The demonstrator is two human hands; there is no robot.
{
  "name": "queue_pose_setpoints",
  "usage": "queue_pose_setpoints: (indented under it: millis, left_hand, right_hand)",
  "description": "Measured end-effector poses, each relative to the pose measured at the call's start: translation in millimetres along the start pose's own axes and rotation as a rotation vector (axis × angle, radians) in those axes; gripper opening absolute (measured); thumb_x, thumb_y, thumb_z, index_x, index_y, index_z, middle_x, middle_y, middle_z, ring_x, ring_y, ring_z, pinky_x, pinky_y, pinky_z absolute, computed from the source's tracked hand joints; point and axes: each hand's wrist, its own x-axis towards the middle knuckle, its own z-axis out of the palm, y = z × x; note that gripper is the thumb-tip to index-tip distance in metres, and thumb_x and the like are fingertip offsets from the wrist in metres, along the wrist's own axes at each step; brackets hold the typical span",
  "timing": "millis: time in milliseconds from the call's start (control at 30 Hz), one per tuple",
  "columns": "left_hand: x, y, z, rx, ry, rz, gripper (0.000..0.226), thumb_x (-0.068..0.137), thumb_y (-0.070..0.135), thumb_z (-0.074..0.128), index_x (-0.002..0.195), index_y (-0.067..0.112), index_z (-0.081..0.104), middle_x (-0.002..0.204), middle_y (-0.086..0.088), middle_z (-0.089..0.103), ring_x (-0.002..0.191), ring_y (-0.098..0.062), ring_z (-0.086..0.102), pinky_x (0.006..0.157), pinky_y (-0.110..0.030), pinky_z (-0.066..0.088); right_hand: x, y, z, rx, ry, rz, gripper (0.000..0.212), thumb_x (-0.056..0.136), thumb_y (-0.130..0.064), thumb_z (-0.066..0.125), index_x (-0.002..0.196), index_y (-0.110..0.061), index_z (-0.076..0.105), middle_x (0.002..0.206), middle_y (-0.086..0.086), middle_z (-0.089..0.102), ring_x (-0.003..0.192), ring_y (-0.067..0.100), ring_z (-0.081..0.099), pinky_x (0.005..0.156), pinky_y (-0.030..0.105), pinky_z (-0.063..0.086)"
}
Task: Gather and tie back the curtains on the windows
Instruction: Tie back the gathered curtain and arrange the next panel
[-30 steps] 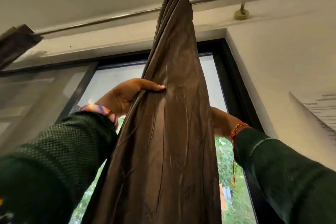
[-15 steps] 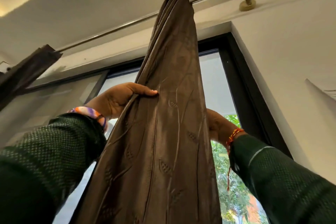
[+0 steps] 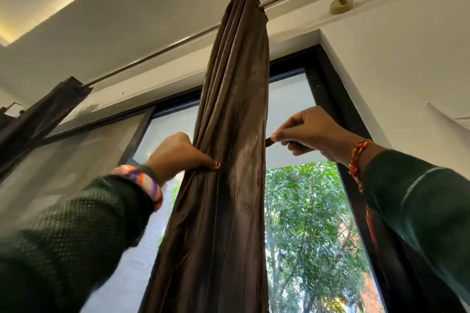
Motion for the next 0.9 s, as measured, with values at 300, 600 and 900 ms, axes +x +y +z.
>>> queue_pose_setpoints:
  millis: [300,600,900]
  left_hand:
    - [-26.4,29.6,32.4,0.266,0.379,0.289,0.037,0.084,0.021,0.062,0.112,0.012,0.039,0.108,-0.012,0.060,0.099,-0.034,0.059,0.068,-0.035,0.035]
    - [-11.6,8.2,-5.0,-0.733,-0.382,0.448,0.038,0.064,-0.006,0.063,0.102,-0.006,0.062,0.089,-0.014,0.062,0.082,-0.016,0.058,0.079,-0.028,0.050]
    - [2.0,-5.2,-4.2,-0.433,0.329,0.488,0.014,0.083,0.015,0.067,0.092,0.007,0.074,0.080,-0.009,0.067,0.066,-0.007,0.056,0.054,-0.011,0.037]
  right_hand:
    - [7.8,-45.7,42.1,-0.455,0.166,-0.575,0.018,0.073,-0.016,0.070,0.087,-0.006,0.074,0.081,0.009,0.071,0.080,0.019,0.066,0.062,0.013,0.041]
    - [20.5,-56.3,70.6,-0.390,-0.013,-0.583,0.024,0.082,-0.002,0.058,0.099,-0.008,0.074,0.087,0.008,0.070,0.085,0.018,0.061,0.076,0.025,0.045]
    - [36.0,-60.0,84.5,-0.047,-0.114,-0.395,0.020,0.083,-0.011,0.069,0.101,-0.007,0.073,0.094,0.011,0.073,0.096,0.028,0.066,0.086,0.036,0.055]
